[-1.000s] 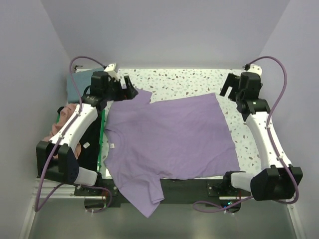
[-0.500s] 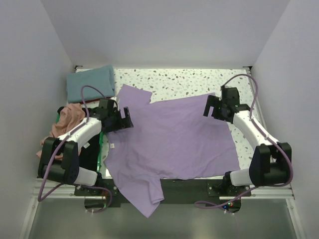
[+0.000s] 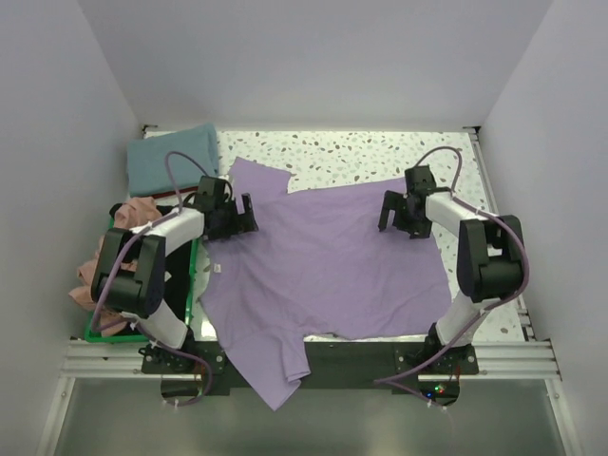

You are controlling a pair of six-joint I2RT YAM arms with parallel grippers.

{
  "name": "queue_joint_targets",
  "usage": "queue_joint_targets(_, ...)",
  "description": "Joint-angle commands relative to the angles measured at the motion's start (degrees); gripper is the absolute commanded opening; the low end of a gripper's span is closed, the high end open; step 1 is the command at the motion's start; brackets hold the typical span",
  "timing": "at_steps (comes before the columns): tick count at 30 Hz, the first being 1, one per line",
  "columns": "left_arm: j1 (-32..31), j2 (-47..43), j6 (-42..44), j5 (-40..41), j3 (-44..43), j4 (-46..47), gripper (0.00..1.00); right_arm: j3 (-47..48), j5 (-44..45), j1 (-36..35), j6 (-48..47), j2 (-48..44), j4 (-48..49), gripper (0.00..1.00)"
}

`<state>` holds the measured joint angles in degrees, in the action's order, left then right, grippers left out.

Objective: Fold and stack the t-shirts
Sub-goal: Flatten the tshirt out

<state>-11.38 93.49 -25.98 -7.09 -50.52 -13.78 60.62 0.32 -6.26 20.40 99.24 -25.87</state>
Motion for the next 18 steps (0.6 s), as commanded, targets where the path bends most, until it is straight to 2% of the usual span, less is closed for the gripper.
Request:
queue_joint_targets(1,0.2,5.4,1.0,1.8,-1.0,0.2,1.00,3.8,2.0,0.1,-0.3,2.1,0.7,0.97)
queue_joint_targets(6,0.1,10.8,3.2,3.0,-6.2,-1.2,1.00,6.4,5.4,0.6,0.2,6.7,-0.5,0.97)
queue_joint_targets(18,-1.8,27.8,9.0,3.3,-30.4,-6.6,1.00,16.4,12.2,4.2,1.7,14.8,-5.8,0.98)
